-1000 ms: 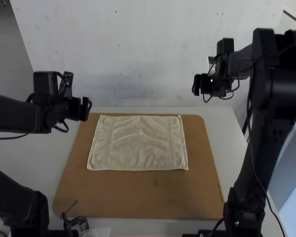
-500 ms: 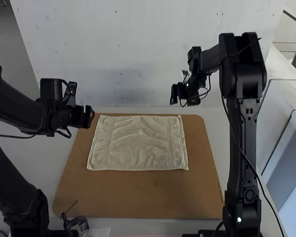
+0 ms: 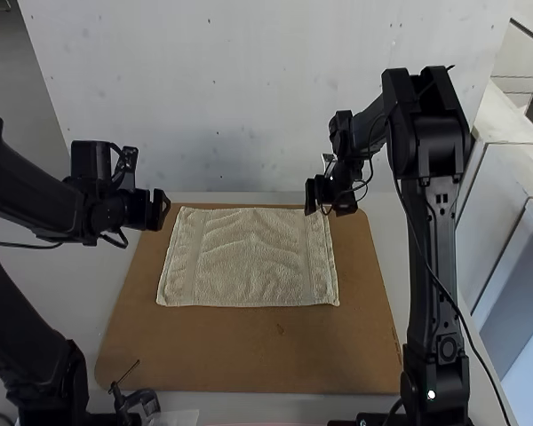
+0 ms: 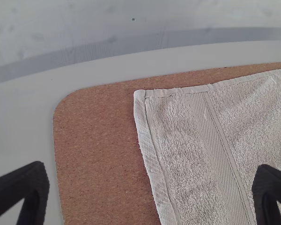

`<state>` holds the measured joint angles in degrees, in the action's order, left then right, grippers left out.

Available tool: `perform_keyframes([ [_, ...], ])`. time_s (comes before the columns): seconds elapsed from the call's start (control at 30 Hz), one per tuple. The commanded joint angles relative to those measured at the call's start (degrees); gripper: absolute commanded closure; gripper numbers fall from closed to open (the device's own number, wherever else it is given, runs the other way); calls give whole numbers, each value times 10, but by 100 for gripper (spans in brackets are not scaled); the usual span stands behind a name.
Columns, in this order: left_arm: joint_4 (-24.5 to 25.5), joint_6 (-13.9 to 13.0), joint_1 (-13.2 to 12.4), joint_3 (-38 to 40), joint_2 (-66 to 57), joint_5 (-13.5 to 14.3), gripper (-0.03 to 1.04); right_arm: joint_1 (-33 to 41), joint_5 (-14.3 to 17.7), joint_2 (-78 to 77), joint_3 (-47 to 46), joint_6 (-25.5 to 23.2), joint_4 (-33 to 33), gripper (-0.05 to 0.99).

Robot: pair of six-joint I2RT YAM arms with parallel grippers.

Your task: Fold the towel.

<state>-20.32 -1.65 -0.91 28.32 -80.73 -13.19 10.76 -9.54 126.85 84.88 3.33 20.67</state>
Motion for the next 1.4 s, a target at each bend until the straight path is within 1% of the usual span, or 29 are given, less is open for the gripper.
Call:
perform_keyframes([
  [0.0,-5,3,-6,4,1,-9,4,8,7,9,2,-23,-11,0],
  [0.1,-5,3,-7,5,0,-10,4,8,11,23,13,-34,-10,0],
  [0.13,-5,3,-7,5,0,-10,4,8,22,26,17,-36,-10,1],
  [0.2,-5,3,-7,4,0,-10,4,3,53,36,24,-36,-15,2],
  [0.3,-5,3,-9,4,0,-13,4,-6,54,40,27,-36,-22,2],
  [0.33,-5,3,-9,4,0,-14,4,-12,61,43,28,-42,-33,3],
  [0.4,-5,3,-9,3,0,-14,4,-16,65,44,28,-49,-41,4],
  [0.43,-5,3,-9,3,0,-14,4,-17,67,46,27,-49,-43,8],
  [0.5,-5,3,-9,3,0,-14,4,-17,68,53,27,-49,-46,12],
  [0.57,-5,3,-10,4,0,-14,4,-14,68,53,26,-49,-44,12],
  [0.63,-5,3,-12,3,0,-14,4,-11,67,53,22,-49,-46,23],
  [0.67,-5,3,-12,3,0,-14,4,-9,67,53,20,-49,-47,27],
  [0.73,-5,3,-12,3,-1,-14,4,-5,66,52,16,-49,-44,27],
  [0.77,-5,2,-12,3,-3,-14,4,2,63,51,11,-49,-45,33],
  [0.8,-5,2,-12,6,-7,-14,4,5,60,50,10,-49,-48,35],
  [0.83,-5,2,-13,10,-17,-21,4,8,60,50,10,-49,-48,35],
  [0.87,-5,2,-16,24,-34,-28,4,9,60,50,11,-49,-48,36],
  [0.9,-5,4,-17,48,-60,-28,4,12,59,50,13,-49,-49,41],
  [0.97,-5,9,-22,69,-81,-26,4,15,58,50,13,-49,-49,42],
  [1.0,-5,9,-22,76,-88,-25,4,16,55,50,13,-49,-51,45],
  [1.03,-5,9,-21,82,-98,-24,4,17,54,51,13,-49,-55,53],
  [1.07,-5,9,-20,86,-102,-23,4,17,54,53,17,-49,-56,54],
  [1.13,-5,9,-19,93,-112,-22,4,16,55,55,20,-49,-60,60],
  [1.2,-5,12,-22,96,-114,-22,4,13,58,56,19,-49,-65,61],
  [1.37,-5,12,-29,96,-123,-22,4,-2,64,56,13,-48,-72,78],
])
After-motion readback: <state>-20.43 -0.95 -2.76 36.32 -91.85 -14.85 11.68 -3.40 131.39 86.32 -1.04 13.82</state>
